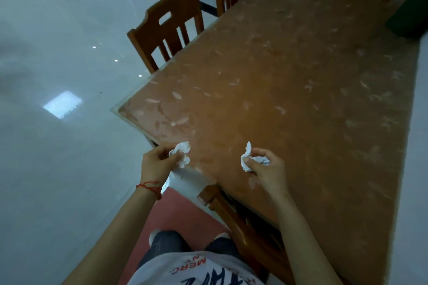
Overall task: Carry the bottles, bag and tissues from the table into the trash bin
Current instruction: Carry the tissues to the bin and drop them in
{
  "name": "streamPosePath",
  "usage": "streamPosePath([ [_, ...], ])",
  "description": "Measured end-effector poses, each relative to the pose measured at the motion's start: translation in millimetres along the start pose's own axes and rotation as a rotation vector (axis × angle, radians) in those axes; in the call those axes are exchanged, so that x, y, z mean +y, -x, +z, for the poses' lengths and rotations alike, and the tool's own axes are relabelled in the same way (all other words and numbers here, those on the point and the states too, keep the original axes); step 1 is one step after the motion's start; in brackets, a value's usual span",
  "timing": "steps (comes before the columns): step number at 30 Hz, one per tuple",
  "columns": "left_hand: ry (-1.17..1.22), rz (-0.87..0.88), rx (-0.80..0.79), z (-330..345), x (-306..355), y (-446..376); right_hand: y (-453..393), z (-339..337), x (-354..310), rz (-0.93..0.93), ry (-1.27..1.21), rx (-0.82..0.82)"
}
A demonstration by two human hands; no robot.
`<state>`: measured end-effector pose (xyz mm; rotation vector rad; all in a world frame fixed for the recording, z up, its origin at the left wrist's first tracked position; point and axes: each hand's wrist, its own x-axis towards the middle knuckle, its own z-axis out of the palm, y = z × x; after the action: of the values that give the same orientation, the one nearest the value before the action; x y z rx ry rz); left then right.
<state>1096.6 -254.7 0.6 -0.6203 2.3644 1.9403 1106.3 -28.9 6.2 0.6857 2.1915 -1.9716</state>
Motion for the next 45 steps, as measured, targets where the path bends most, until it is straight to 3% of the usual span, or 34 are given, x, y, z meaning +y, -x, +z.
streamPosePath([
  [16,0.194,-0.184,0.407,-241,-65,-2,39,259,-26,-0.065,0.177,-0.431],
  [26,0.262,-0.269,0.667,-326,-104,0,62,383,-40,-0.041,0.273,-0.723],
  [33,0.310,-0.293,0.797,-366,-110,-38,36,467,-49,-0.033,0.302,-0.815],
  [45,0.349,-0.282,0.823,-435,-75,-181,-58,591,-108,-0.046,0.277,-0.820],
])
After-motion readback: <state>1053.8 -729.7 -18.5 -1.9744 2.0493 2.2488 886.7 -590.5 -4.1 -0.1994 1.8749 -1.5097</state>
